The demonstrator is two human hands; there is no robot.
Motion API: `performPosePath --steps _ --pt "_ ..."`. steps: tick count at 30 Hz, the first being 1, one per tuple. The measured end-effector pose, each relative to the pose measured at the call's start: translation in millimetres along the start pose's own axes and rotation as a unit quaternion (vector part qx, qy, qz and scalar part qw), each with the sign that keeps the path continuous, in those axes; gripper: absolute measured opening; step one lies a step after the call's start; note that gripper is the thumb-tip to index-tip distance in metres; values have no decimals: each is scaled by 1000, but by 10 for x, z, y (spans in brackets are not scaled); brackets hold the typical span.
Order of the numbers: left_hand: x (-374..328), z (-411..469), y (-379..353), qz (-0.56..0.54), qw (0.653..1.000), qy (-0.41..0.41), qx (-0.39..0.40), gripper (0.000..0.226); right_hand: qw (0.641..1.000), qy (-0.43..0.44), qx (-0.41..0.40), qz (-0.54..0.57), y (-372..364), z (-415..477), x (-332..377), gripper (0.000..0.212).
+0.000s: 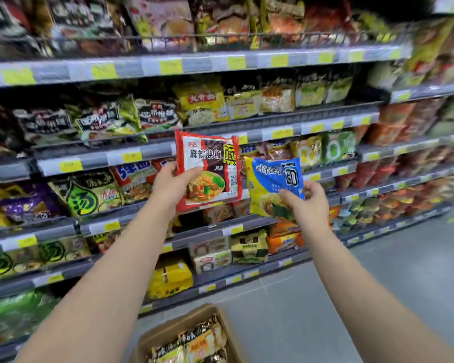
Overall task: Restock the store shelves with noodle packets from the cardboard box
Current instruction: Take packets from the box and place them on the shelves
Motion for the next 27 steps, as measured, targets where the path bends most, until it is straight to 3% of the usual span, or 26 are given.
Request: performPosePath --steps 2,4,8,14,18,25,27 --pt "-305 7 -141 0 999 -31 18 29 999 16 -18 26 228 63 233 35" --pt "-527 4 -266 -11 998 -48 24 41 998 24 -25 44 414 144 406 38" --pt "-919 -58 -672 -42 994 -102 22 28 995 45 -42 77 885 420 660 40" --pt "-1296 -68 -1519 -99 989 -114 4 30 992 48 -34 116 1669 1089 810 52" --pt "-1595 -99 -2085 -147 978 -141 -34 36 988 85 -21 128 2198 1559 971 32" --pt "-2011 40 -2844 -156 971 -168 -65 19 979 108 -13 173 2730 2357 1132 59" --pt "-2086 128 -3036 -153 971 -172 -62 22 977 117 -20 175 2801 2573 1161 53"
Point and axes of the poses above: each hand's wrist, its own z-axis towards the middle knuckle, its own y-axis out of the back of the hand, x = y × z, the point moved 5 cm from there along z, towards the middle knuckle, and after that the axes turned 2 degrees about -y, right-handed, at the moved point
